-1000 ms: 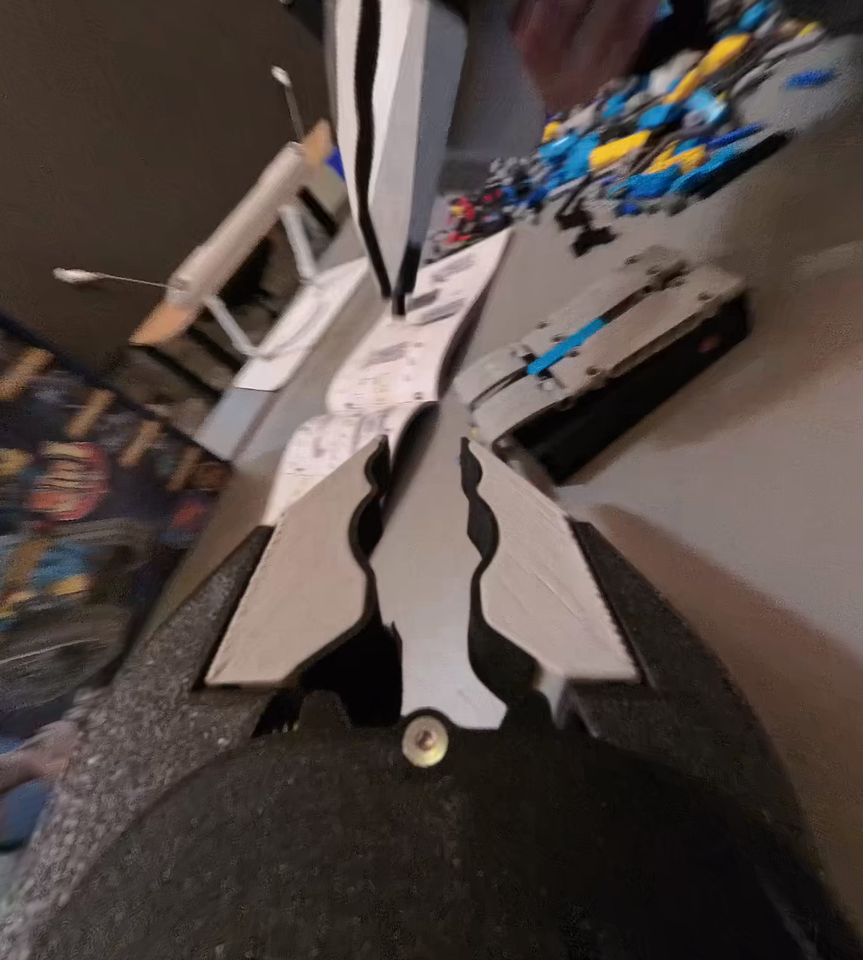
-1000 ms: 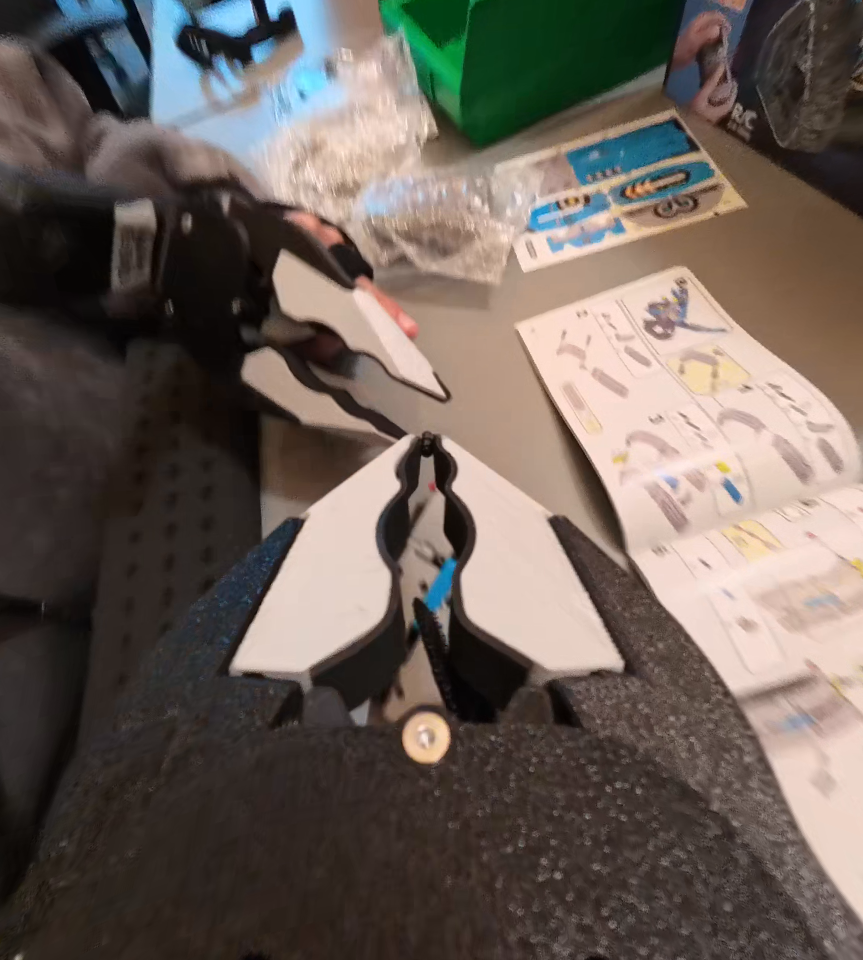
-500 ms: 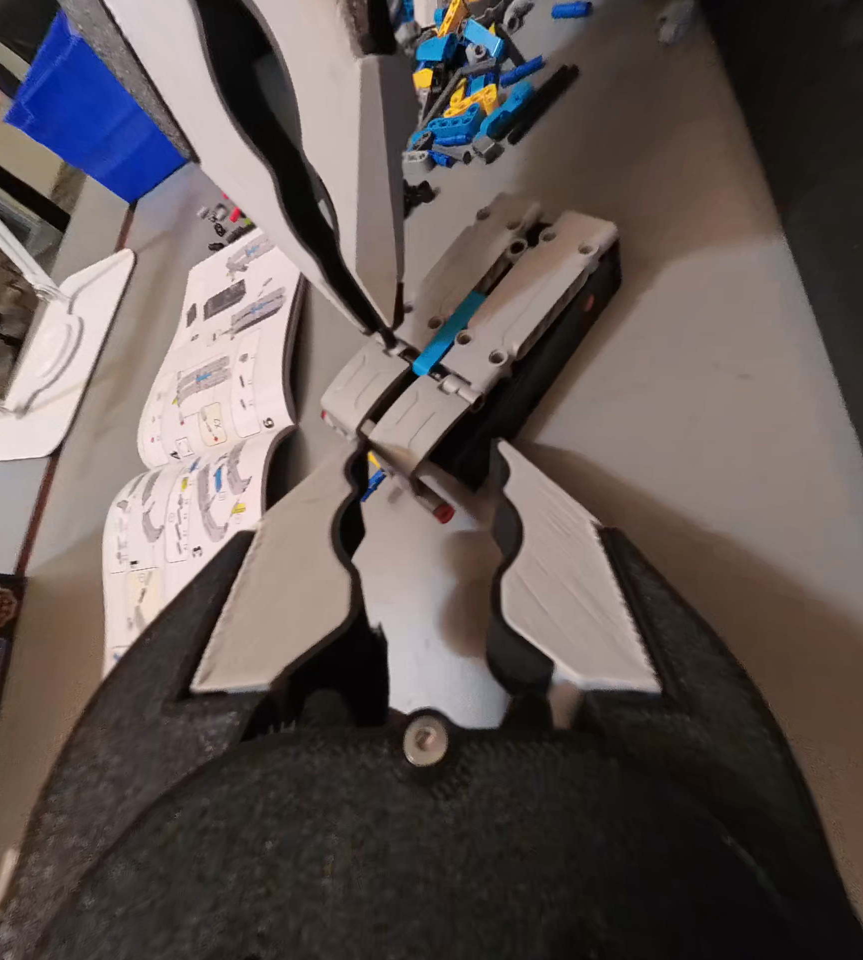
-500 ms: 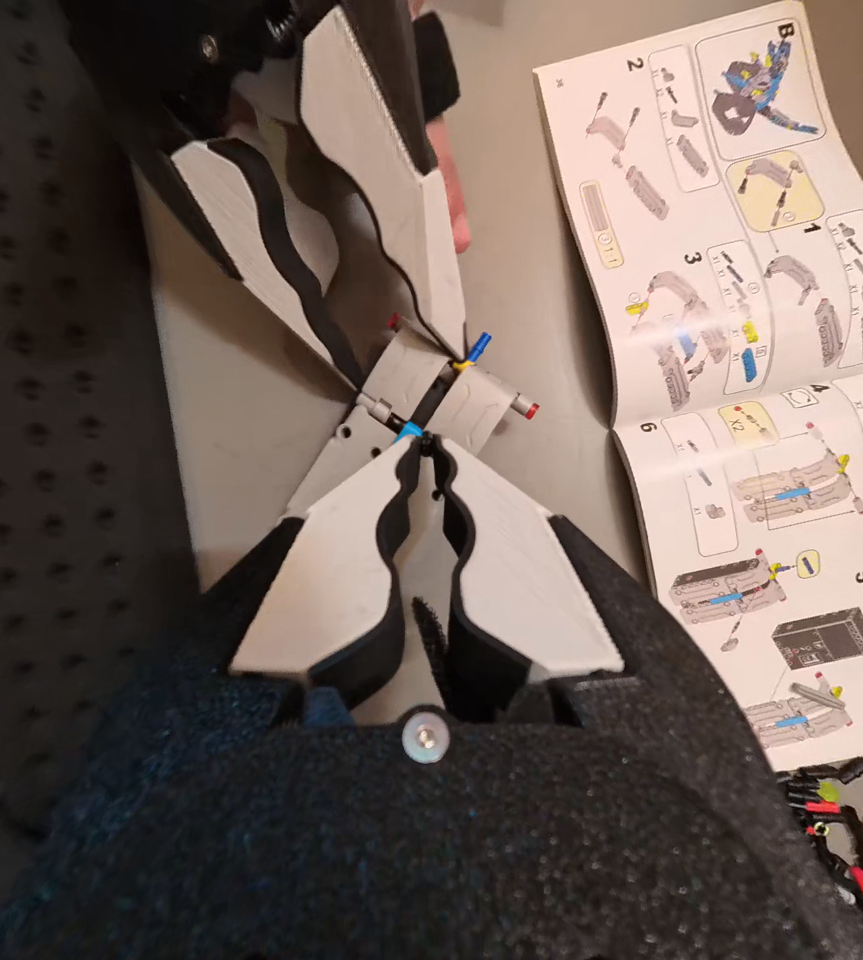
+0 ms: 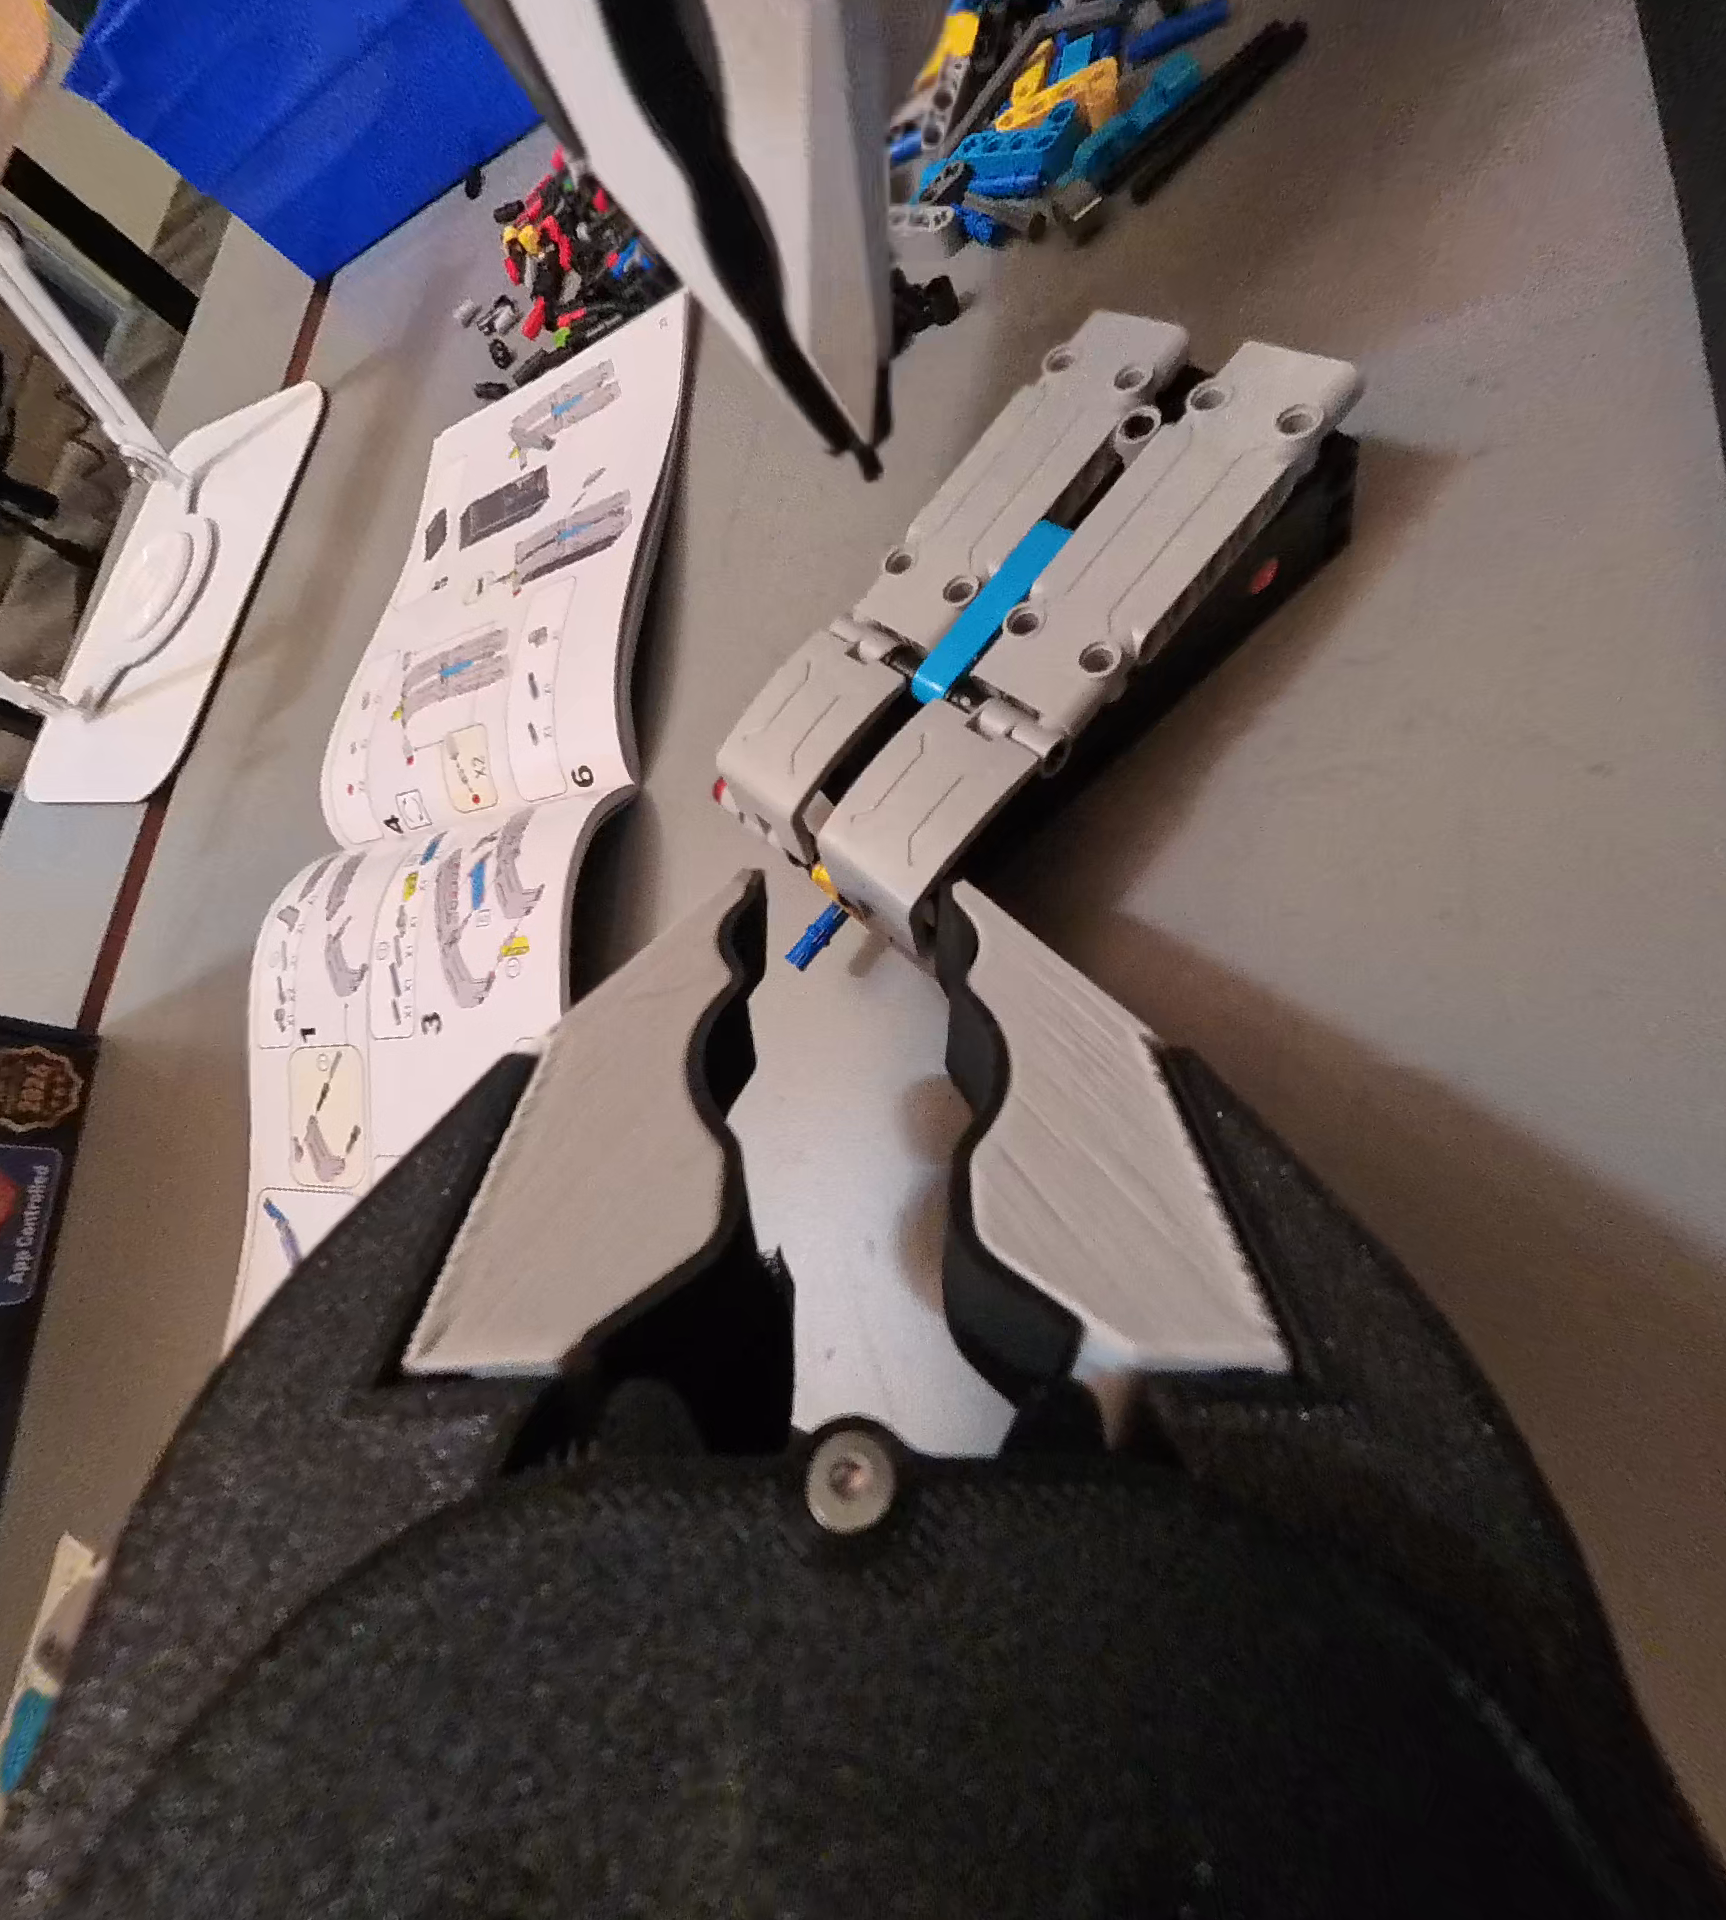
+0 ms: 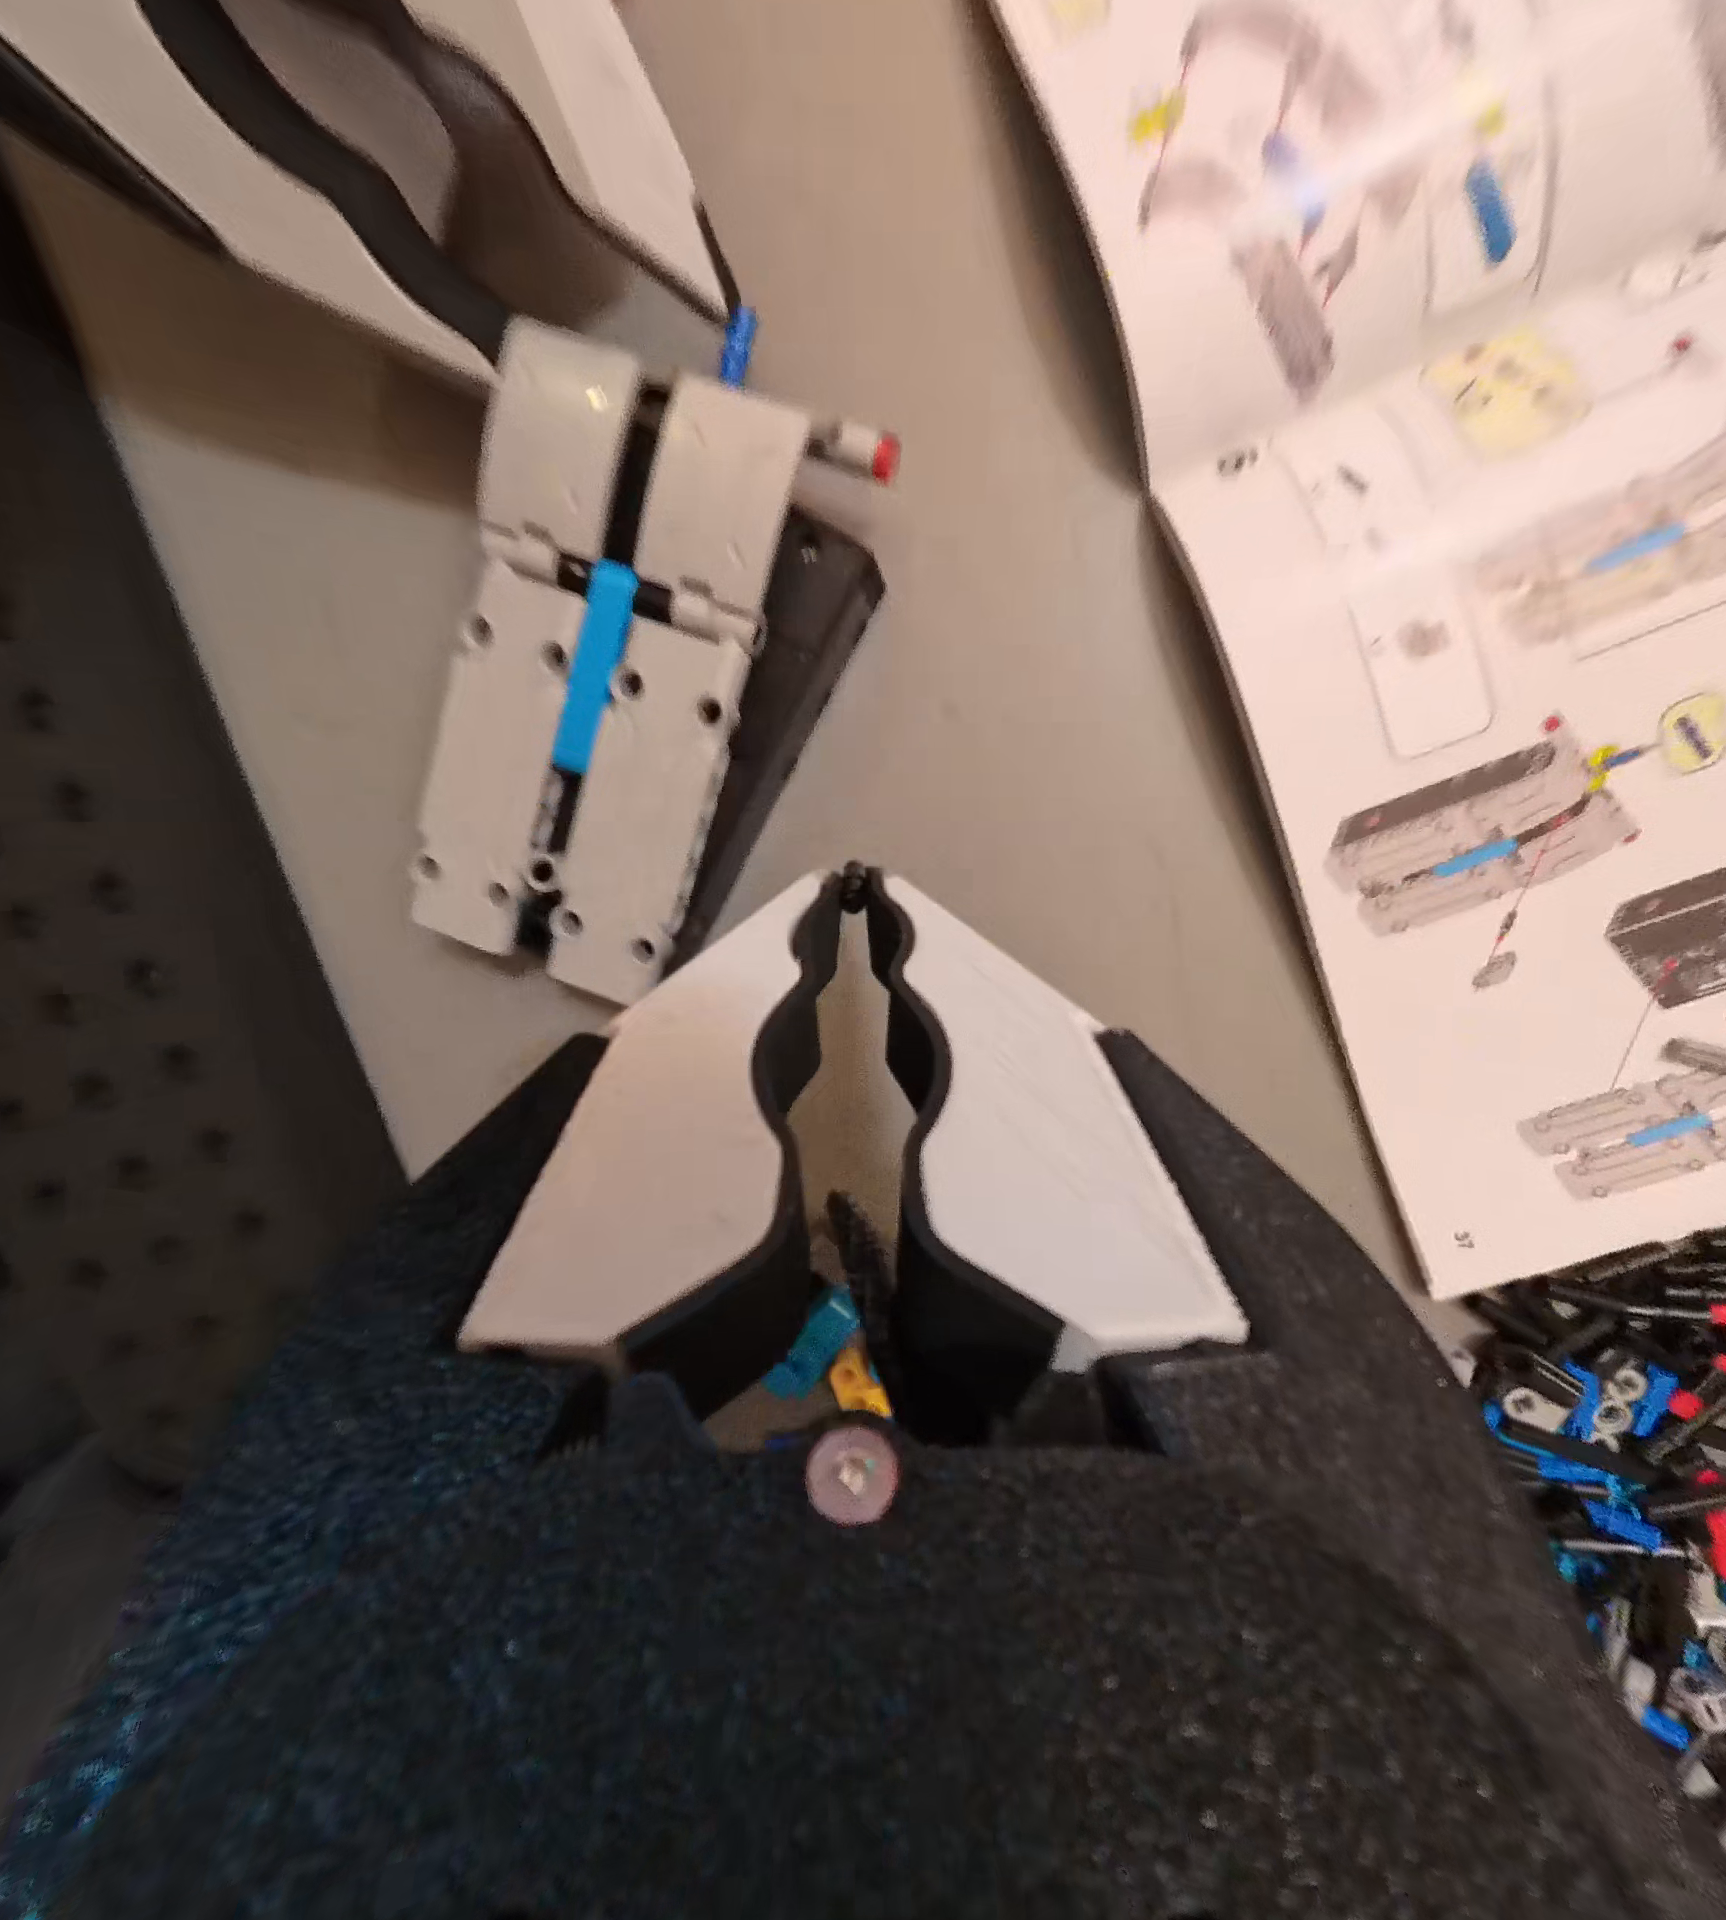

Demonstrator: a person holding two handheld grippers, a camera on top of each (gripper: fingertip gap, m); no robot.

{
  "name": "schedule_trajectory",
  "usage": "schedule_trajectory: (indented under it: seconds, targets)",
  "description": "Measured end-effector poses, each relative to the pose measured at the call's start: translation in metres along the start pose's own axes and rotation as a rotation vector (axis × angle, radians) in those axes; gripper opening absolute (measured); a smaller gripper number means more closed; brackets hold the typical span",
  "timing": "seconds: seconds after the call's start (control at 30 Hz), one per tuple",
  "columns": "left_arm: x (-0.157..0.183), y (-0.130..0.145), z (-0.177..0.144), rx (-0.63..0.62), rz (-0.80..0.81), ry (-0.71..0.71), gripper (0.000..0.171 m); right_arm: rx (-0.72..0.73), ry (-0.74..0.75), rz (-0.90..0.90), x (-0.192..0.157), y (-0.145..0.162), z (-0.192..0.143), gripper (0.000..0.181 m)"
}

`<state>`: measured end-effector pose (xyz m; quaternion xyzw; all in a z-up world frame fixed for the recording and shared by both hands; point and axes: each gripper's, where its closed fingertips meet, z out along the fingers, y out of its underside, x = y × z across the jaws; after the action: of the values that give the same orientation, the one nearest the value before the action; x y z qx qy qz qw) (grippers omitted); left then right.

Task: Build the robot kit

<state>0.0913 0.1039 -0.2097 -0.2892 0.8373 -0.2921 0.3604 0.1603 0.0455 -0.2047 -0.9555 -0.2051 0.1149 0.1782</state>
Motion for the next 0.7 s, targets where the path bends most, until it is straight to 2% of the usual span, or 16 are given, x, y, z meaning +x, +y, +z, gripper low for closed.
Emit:
schedule_trajectory:
  seconds: [0.13, 0.33, 0.53, 0.7]
  targets:
    - [0.000, 0.002, -0.003, -0.017, -0.006, -0.010, 0.035, -0.162, 0.086, -0.022, 0.008, 0.023, 0.012, 0.003]
    - [0.002, 0.006, -0.025, -0.028, -0.019, -0.062, 0.038, -0.318, 0.200, -0.011, 0.015, 0.042, 0.003, 0.003]
    - [-0.001, 0.011, -0.051, 0.008, -0.150, -0.113, 0.039, -0.357, 0.189, 0.035, 0.018, 0.053, 0.000, 0.003]
    - [0.001, 0.024, -0.059, 0.030, -0.241, -0.115, 0.039, -0.353, 0.190, 0.033, 0.018, 0.051, 0.001, 0.003]
